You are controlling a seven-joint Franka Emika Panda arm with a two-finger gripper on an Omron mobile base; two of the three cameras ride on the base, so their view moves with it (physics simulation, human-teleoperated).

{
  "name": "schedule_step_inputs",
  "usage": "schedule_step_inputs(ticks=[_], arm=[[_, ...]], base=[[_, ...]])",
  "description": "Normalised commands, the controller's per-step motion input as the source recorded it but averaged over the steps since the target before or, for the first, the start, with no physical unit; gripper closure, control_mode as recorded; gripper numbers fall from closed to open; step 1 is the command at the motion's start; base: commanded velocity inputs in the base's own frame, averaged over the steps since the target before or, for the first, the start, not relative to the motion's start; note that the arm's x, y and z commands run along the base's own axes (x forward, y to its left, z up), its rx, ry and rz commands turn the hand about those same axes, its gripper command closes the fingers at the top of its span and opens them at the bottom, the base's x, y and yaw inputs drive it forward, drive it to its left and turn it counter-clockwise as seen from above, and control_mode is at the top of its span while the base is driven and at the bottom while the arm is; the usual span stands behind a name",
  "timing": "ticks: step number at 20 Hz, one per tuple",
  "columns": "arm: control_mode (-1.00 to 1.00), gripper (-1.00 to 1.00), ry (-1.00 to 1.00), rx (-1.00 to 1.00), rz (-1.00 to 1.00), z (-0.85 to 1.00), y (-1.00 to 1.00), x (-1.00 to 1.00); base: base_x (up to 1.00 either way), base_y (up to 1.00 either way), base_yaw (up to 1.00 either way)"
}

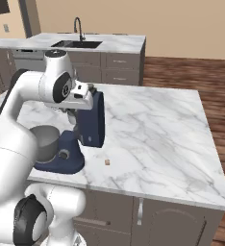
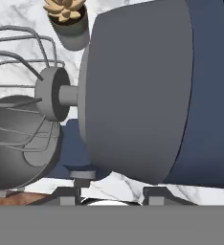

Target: Add butter and sugar cubes to the stand mixer bowl and then turn on the stand mixer to begin making frosting.

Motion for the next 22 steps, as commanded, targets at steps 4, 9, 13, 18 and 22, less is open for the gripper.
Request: schedule_step_inputs(ticks=[4, 9, 13, 18, 22], arm=[[-1.0, -1.0, -0.01, 0.01, 0.0, 0.0, -0.08, -0.16], [-1.0, -1.0, -0.1, 0.03, 0.01, -0.03, -0.56, -0.37], [-1.0, -1.0, -0.14, 0.01, 0.14, -0.13, -0.86, -0.42], [-1.0, -1.0, -0.19, 0.0, 0.27, -0.19, -0.79, -0.29], [-1.0, -1.0, -0.22, 0.0, 0.26, -0.44, -0.55, -0.08]], base=[[0.0, 0.0, 0.0], [0.0, 0.0, 0.0], [0.0, 0.0, 0.0], [0.0, 0.0, 0.0], [0.0, 0.0, 0.0]])
